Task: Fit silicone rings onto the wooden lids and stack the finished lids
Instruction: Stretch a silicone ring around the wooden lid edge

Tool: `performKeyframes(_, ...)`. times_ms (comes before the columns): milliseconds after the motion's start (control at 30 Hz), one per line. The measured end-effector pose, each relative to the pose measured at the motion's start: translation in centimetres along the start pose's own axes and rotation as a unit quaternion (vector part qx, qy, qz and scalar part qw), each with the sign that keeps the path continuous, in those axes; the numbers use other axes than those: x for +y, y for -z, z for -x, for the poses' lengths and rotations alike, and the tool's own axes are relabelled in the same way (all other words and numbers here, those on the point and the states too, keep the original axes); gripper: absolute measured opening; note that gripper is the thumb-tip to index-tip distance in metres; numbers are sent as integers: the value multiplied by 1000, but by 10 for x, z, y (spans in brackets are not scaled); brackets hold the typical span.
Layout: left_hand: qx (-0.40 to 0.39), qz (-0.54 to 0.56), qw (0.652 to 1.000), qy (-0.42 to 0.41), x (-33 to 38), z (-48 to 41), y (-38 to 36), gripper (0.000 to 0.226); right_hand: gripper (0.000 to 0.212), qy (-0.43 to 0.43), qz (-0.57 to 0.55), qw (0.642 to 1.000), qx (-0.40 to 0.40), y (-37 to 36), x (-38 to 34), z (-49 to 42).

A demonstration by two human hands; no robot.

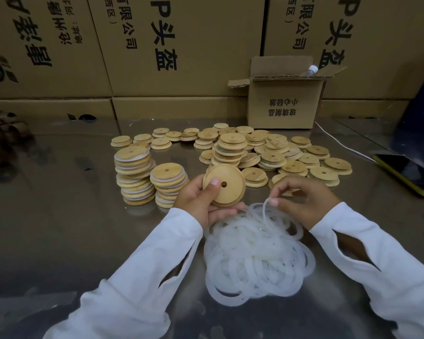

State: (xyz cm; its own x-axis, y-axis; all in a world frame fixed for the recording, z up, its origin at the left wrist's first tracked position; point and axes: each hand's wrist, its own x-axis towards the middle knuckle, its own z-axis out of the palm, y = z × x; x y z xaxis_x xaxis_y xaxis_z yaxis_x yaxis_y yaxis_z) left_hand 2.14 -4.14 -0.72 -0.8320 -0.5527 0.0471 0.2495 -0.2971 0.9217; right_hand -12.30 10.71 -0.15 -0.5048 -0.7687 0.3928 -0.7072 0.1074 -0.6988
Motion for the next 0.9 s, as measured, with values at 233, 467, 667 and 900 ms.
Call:
performKeyframes(233,-12,-14,1000,-22,-5,3,-3,15,9,-9,-255,967,3,-11,-26,4)
performKeyframes(467,-14,-15,997,69,-2,2,-10,42,10,-126,-299,944,66,-23,-37,6)
performKeyframes(667,-57,-104,992,-34,-8,10,-11,18,11,-167,-302,932,111,-29,-43,8)
performKeyframes(900,-79,-93,992,-16,-4,13,-13,20,11,-60,-172,967,179,-37,-48,14)
